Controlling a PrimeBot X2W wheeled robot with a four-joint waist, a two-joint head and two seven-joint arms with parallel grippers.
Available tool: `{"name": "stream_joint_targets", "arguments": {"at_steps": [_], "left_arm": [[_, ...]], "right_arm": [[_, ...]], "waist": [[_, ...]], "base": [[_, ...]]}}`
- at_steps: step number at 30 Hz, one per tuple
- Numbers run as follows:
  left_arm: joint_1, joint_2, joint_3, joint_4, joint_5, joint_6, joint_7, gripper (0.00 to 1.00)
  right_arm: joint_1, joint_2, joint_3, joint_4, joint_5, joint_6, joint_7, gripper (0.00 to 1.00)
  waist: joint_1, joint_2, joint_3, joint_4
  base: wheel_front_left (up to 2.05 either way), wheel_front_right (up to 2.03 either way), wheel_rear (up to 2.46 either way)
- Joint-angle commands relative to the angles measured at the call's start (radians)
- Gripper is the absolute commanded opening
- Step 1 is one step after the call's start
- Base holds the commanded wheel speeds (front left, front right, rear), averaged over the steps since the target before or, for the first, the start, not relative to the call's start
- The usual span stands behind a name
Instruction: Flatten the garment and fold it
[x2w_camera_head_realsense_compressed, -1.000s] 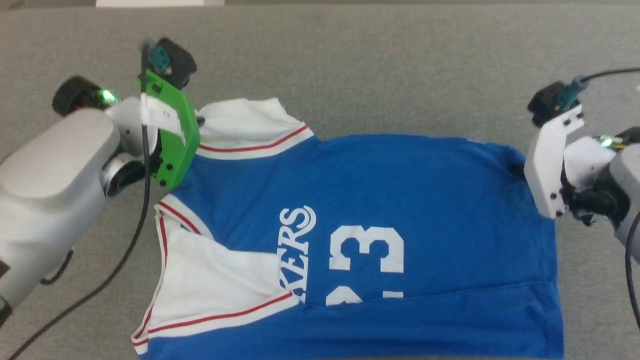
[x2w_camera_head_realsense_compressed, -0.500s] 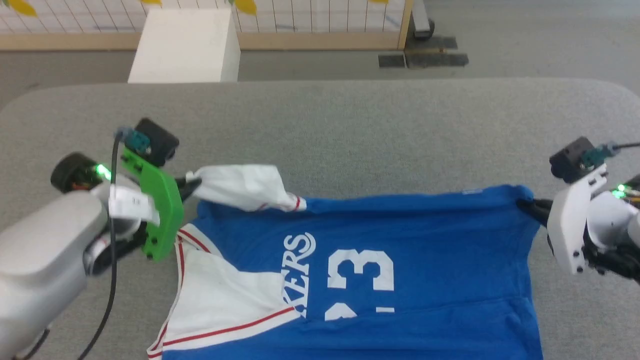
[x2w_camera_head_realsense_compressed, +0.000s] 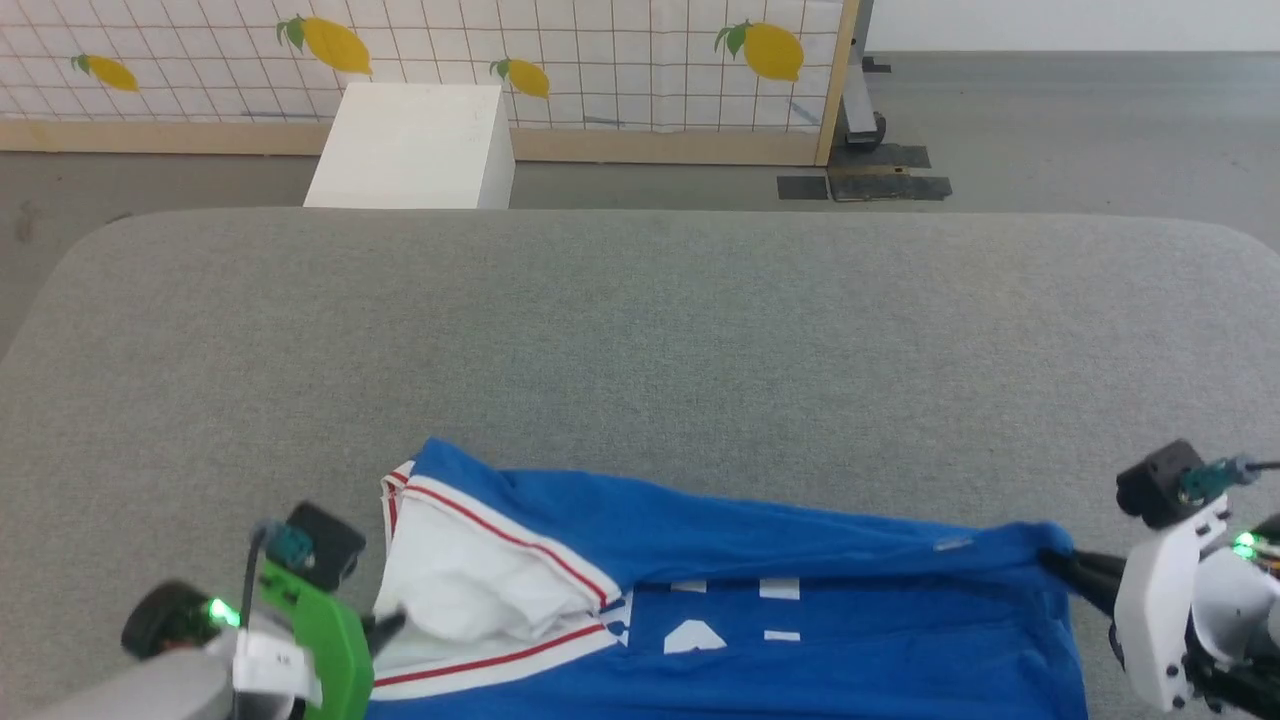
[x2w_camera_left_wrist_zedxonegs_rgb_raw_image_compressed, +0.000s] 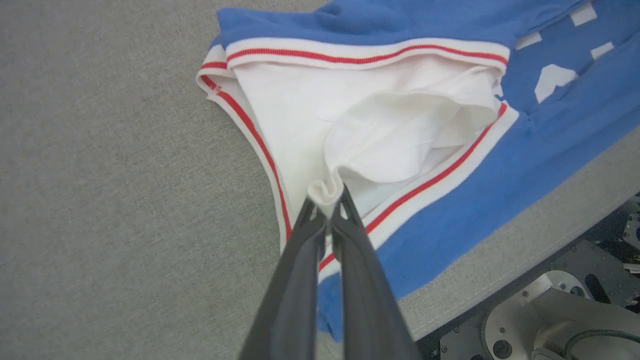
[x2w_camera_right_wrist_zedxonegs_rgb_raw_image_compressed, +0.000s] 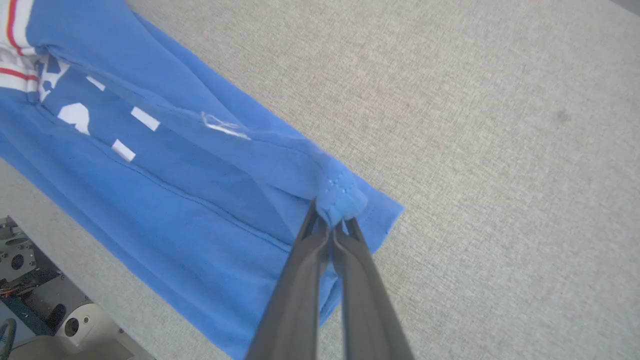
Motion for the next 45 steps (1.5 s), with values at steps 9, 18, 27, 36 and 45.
{"name": "stream_joint_targets", "arguments": {"at_steps": [9,18,27,36,45], "left_arm": [[0.118,-0.06,0.0,0.088,-0.04,0.007,-0.021,0.0],[0.13,-0.089,0.06,0.14,0.022,0.092,-0.222,1.0],[0.169,-0.131,0.242,0.094,0.179,0.329,-0.451,1.0],[0.418,-0.292,0.684,-0.073,0.539,0.456,-0.452,1.0],[0.591,-0.504,0.971,-0.147,0.775,0.329,-0.452,1.0]], "right_arm": [[0.12,0.066,-0.015,0.046,-0.034,-0.002,0.029,0.0],[0.151,0.077,-0.081,0.033,-0.115,-0.002,-0.05,1.0],[0.198,-0.017,-0.286,-0.155,-0.124,-0.002,0.053,1.0],[0.239,-0.06,-0.404,-0.197,-0.034,-0.002,0.364,1.0],[0.233,0.014,-0.402,-0.132,0.013,-0.002,0.559,1.0]], "waist": [[0.0001,0.0,0.04,0.005],[0.0001,0.0,-0.013,0.018],[0.0001,0.0,-0.044,0.03],[0.0001,0.0,-0.027,0.042],[0.0001,0.0,0.018,0.085]], "base": [[0.0,0.0,0.0],[0.0,0.0,0.0],[0.0,0.0,0.0],[0.0,0.0,0.0],[0.0,0.0,0.0]]}}
